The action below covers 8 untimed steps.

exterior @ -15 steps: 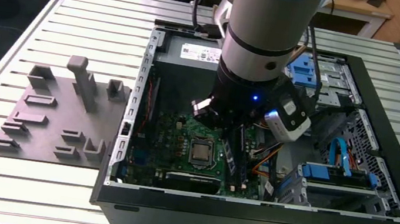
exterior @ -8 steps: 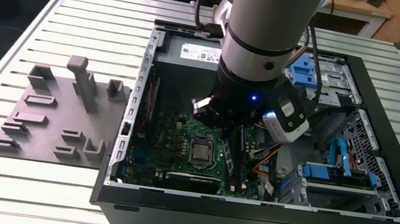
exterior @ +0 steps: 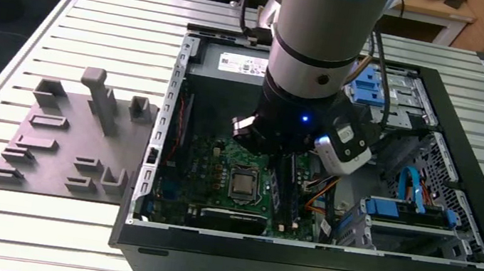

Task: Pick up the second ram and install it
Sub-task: 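Insert the second ram into the second slot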

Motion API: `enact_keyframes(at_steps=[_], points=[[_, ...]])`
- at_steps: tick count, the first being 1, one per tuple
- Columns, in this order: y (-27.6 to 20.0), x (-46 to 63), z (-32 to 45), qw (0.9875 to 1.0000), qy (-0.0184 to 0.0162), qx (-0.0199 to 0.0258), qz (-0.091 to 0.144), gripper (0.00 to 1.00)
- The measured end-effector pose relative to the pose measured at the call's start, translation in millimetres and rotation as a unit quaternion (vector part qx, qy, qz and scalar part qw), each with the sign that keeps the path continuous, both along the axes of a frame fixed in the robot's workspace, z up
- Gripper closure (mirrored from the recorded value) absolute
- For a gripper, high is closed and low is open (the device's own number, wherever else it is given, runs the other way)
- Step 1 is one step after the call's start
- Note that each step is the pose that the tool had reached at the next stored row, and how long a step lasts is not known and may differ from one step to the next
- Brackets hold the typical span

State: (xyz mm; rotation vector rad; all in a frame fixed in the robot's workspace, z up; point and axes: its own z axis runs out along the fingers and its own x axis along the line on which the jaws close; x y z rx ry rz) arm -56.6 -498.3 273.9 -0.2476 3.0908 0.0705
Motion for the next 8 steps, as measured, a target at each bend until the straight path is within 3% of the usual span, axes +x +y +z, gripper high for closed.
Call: enact_keyframes(at_steps=[8], points=[[0.0,0.0,-0.1,0.9993,0.0,-0.0006,-0.037,0.86]])
